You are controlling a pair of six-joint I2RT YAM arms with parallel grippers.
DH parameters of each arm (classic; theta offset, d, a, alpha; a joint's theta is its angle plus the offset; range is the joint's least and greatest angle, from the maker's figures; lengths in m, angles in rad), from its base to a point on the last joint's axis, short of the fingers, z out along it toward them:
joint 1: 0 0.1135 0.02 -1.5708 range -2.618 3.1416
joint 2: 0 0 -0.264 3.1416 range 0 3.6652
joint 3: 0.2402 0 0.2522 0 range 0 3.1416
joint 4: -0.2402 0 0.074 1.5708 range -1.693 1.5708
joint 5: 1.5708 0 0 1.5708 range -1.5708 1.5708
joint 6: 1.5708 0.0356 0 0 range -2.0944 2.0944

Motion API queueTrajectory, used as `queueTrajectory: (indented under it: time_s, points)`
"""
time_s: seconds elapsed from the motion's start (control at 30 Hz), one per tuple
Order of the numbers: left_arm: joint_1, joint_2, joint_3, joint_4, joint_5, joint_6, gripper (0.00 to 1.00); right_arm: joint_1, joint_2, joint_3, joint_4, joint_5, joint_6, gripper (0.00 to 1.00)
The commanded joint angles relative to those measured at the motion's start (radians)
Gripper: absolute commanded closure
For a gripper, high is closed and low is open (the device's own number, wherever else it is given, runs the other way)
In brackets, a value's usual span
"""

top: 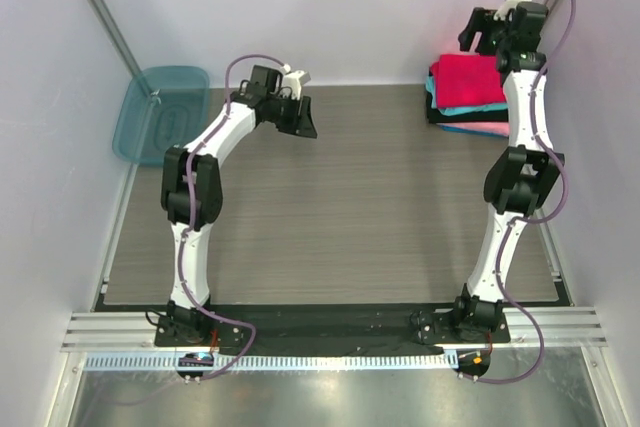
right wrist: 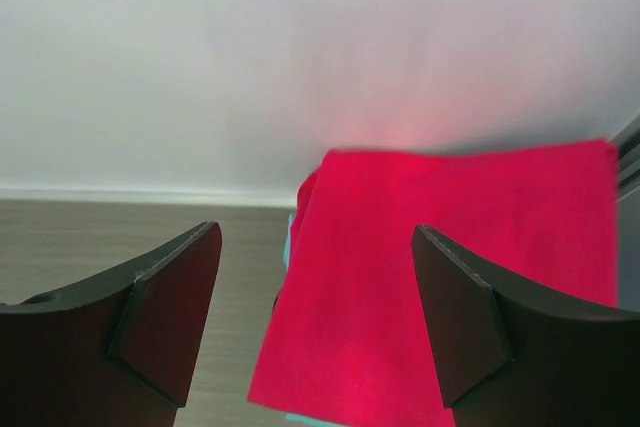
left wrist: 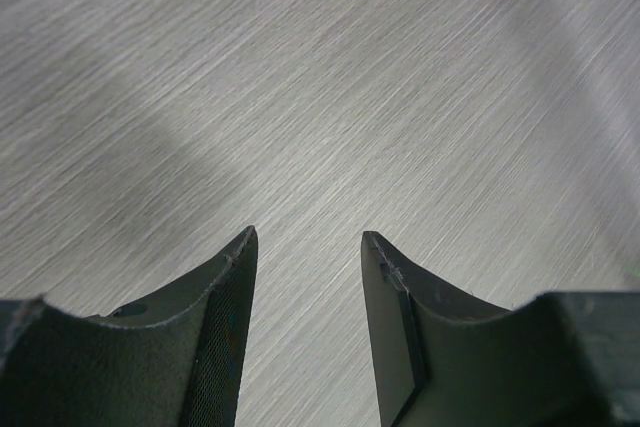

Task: Fold and stack the t-shirts
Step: Reset both grippers

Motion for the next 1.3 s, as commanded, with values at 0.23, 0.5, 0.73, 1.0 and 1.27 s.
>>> queueTrajectory:
  time_s: [0.23, 0.5, 0.73, 1.0, 1.27]
  points:
    - [0.005, -0.061, -0.008, -0.021, -0.036, 0.053, 0.52, -0.054, 0.047, -0.022, -0.078, -0.057, 0.024, 0.18]
    - [0.000, -0.055, -0.007, -0.037, -0.056, 0.079, 0.51, -0.146, 0.124, 0.000, -0.082, -0.001, -0.040, 0.18]
    - [-0.013, -0.048, -0.012, -0.044, -0.070, 0.087, 0.51, -0.189, 0.171, -0.010, -0.093, 0.037, -0.114, 0.18]
    - [-0.018, -0.044, -0.008, -0.043, -0.065, 0.087, 0.51, -0.198, 0.179, -0.021, -0.105, 0.104, -0.174, 0.17]
    - [-0.019, -0.044, 0.008, -0.046, -0.067, 0.087, 0.51, -0.180, 0.098, -0.003, -0.110, 0.150, -0.247, 0.17]
